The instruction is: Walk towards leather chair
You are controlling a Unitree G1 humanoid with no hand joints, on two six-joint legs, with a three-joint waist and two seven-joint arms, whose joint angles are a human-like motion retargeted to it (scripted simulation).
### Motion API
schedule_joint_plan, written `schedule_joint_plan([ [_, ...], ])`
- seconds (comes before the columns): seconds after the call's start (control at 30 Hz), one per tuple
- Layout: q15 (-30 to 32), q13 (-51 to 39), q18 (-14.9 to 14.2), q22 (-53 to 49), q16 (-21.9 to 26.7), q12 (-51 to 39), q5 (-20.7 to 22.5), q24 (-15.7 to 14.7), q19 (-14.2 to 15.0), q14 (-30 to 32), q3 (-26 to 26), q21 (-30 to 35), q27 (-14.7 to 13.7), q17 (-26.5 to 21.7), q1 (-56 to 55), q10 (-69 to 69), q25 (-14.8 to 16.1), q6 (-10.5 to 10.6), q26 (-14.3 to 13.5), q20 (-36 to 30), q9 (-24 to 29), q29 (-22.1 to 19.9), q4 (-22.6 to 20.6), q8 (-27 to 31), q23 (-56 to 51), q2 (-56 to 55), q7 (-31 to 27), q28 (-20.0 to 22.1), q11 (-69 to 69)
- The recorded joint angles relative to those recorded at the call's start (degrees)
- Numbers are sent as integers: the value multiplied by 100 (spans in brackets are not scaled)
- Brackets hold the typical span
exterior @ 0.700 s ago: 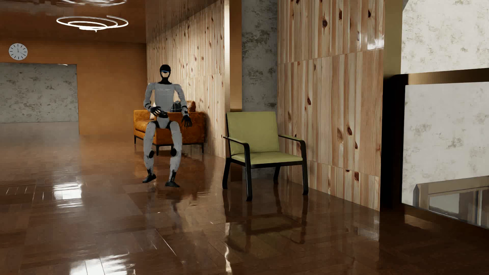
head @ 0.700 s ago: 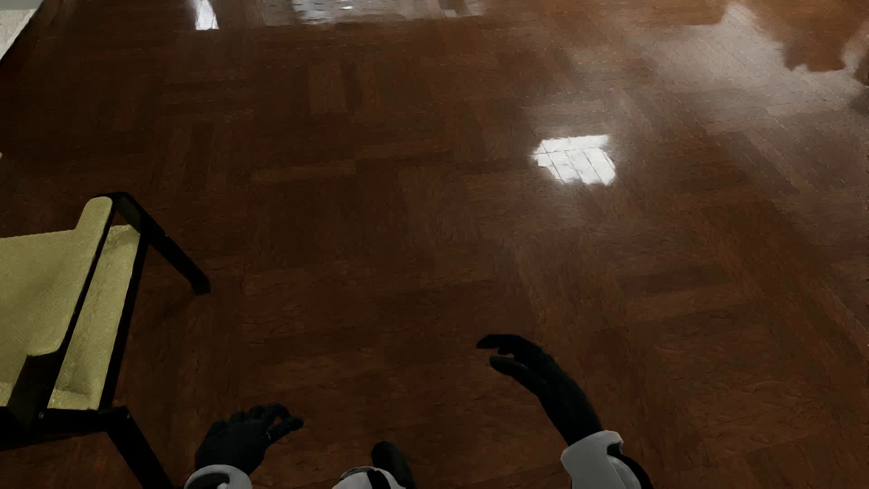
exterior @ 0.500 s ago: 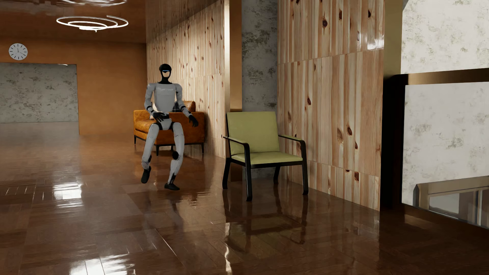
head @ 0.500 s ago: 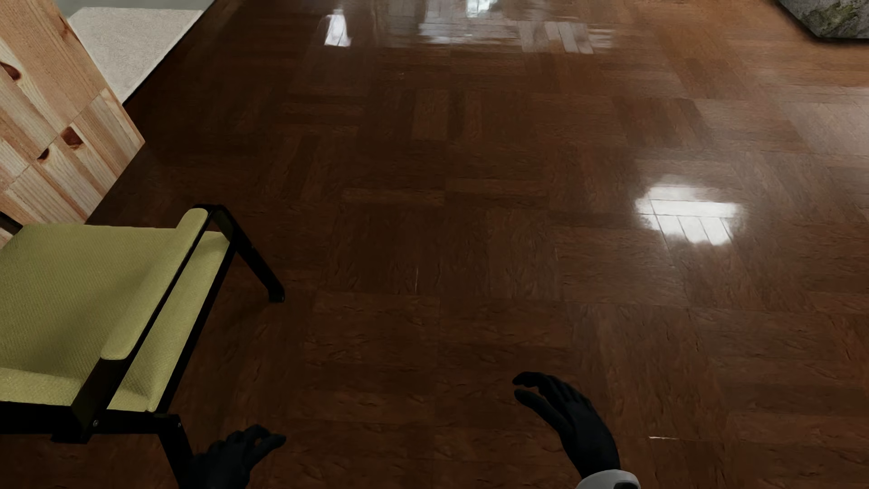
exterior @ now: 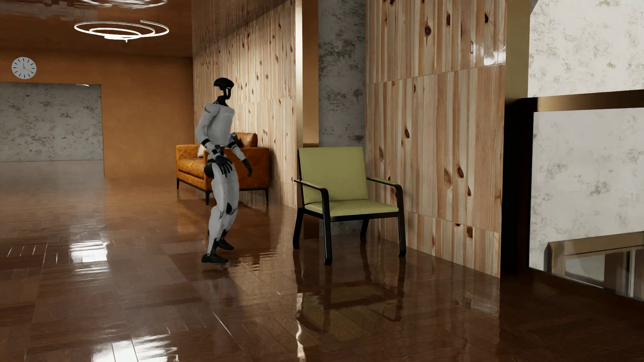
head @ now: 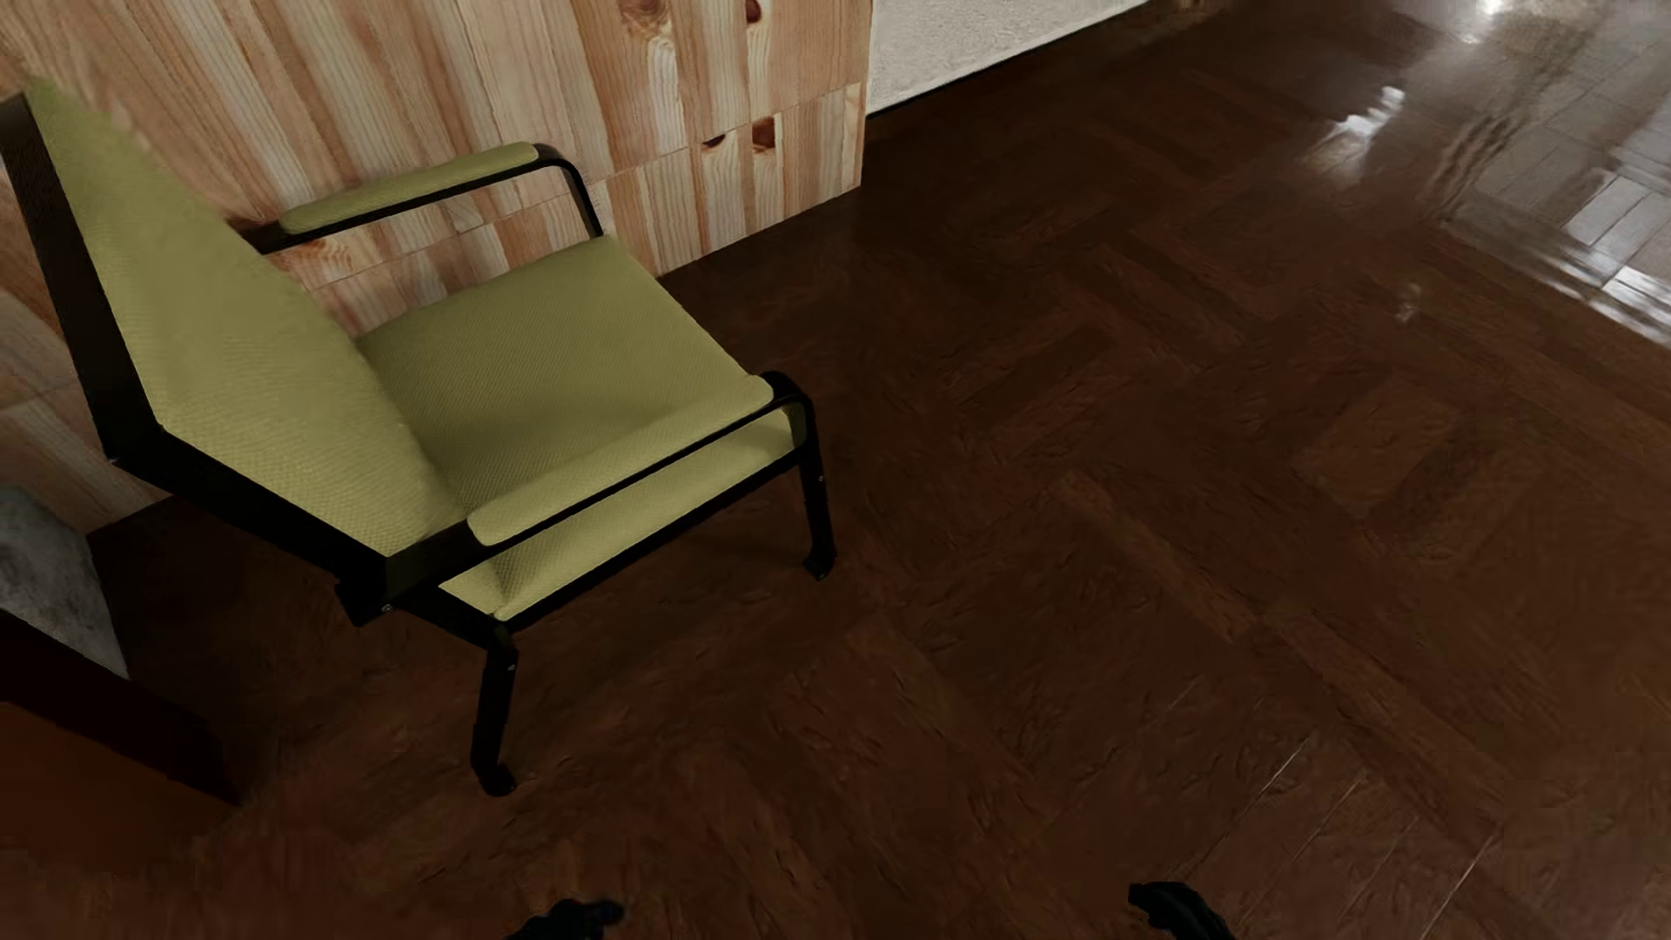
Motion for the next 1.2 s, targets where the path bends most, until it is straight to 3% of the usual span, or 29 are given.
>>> schedule_joint_plan([
  [0.07, -188, -410, -394, 661, -13, 18, 216, -530, -196, 774, 7, 206, 323, -138, -612, 987, 249, 113, 430, 430, 28, 106, 197, -655, 652, 343, -79, 343, -115],
  [0.13, -357, -782, -854, 1219, 71, -18, 400, -855, -373, 1479, -22, 463, 505, -396, -1517, 2209, 240, 241, 631, 383, 70, 247, 606, -1297, 1227, 671, 526, 384, -241],
  [0.23, -610, -1149, 230, 1594, 251, 121, 646, -973, -587, 930, 86, 410, 836, -504, -2187, 2626, 304, 428, 395, -155, 76, 276, 1744, -1936, 1910, 947, 2520, -26, -249],
  [0.27, -679, -1201, 380, 1614, 270, 228, 690, -1011, -636, 788, 140, 258, 957, -473, -2127, 2234, 329, 461, 313, -252, 52, 221, 1782, -2075, 2077, 1018, 3144, -178, -260],
  [0.33, -803, -1218, 77, 1560, 287, 376, 728, -971, -660, 703, 210, 29, 1105, -368, -1825, 901, 328, 482, 243, -402, -6, 105, 1340, -2381, 2256, 1210, 3998, -463, -302],
  [0.37, -837, -1191, 904, 1505, 268, 423, 741, -929, -644, 932, 212, 16, 1086, -354, -1500, 193, 280, 486, 232, -431, -44, 105, 1213, -2536, 2277, 1352, 4638, -556, -415],
  [0.4, -899, -1162, 1097, 1443, 236, 463, 751, -891, -620, 680, 208, 58, 1026, -366, -1122, -341, 214, 483, 238, -414, -81, 158, 1168, -2654, 2282, 1479, 5208, -590, -490],
  [0.5, -1044, -1012, 1034, 1351, 99, 389, 541, -766, -503, 550, 248, -128, 957, -299, -635, -1020, 199, 395, 262, -348, -107, 252, 797, -2691, 2148, 1531, 4963, -408, 58],
  [0.57, -660, -901, 959, 1250, 85, 248, 207, -650, -318, 521, 195, -423, 969, -53, -490, -1053, 321, 339, 236, -358, -78, 167, 761, -2521, 2007, 1109, 4907, -318, 1261],
  [0.6, -337, -852, 923, 1129, 97, 169, 17, -570, -185, 472, 140, -489, 922, -8, -450, -1028, 311, 319, 193, -397, -56, 198, 742, -2272, 1933, 747, 4865, -304, 2071],
  [0.63, -17, -827, 886, 1009, 97, 54, -156, -495, -249, 420, 76, -489, 922, 23, -405, -1013, 251, 295, 131, -429, -31, 234, 710, -1966, 1826, 334, 4802, -267, 2901],
  [0.7, -30, -736, 787, 732, 106, -118, -303, -461, -131, 323, -30, -572, 941, 46, -300, -981, 184, 237, -5, -400, 14, 250, 663, -1302, 1691, -341, 4681, -80, 3946],
  [0.73, -54, -652, 721, 655, 104, -221, -385, -497, 91, 305, -58, -663, 958, 57, -231, -991, 197, 216, -49, -347, 23, 260, 671, -1080, 1675, -553, 4626, 31, 4054],
  [0.77, -88, -603, 651, 565, 103, -294, -528, -521, 115, 306, -74, -728, 1000, 85, -162, -1023, 190, 202, -77, -300, 22, 282, 681, -975, 1697, -663, 4567, 117, 3891],
  [0.87, -201, -478, 439, 200, 123, -436, -934, -431, -154, 301, -135, -850, 1019, 122, -26, -1082, 162, 165, -177, -304, 3, 462, 689, -861, 1713, -640, 4279, 207, 2445],
  [0.93, -85, -398, 300, 36, 124, -485, -507, -411, 261, 290, -182, -998, 1043, 195, 29, -1084, 235, 161, -241, -360, -15, 481, 722, 140, 1683, -452, 3978, 196, 1212],
  [1.0, 1, -379, 136, -3, 150, -470, -46, -368, 301, 311, -156, -1026, 1075, 277, 93, -1095, 234, 164, -202, -404, -34, 452, 849, 1031, 1708, -88, 3727, 138, 435],
  [1.1, -433, -503, -150, 62, 151, -286, 126, -290, -89, 355, -56, -702, 1072, 231, 79, -929, -13, 129, -61, -358, -29, 545, 1164, 452, 1813, 199, 3471, 132, 398],
  [1.2, -587, -630, -403, 316, 245, -120, 505, -132, -392, 481, -13, -366, 953, 175, -20, -787, -146, 180, 57, -509, -2, 519, 1572, 138, 1762, 355, 3153, -156, 436],
])
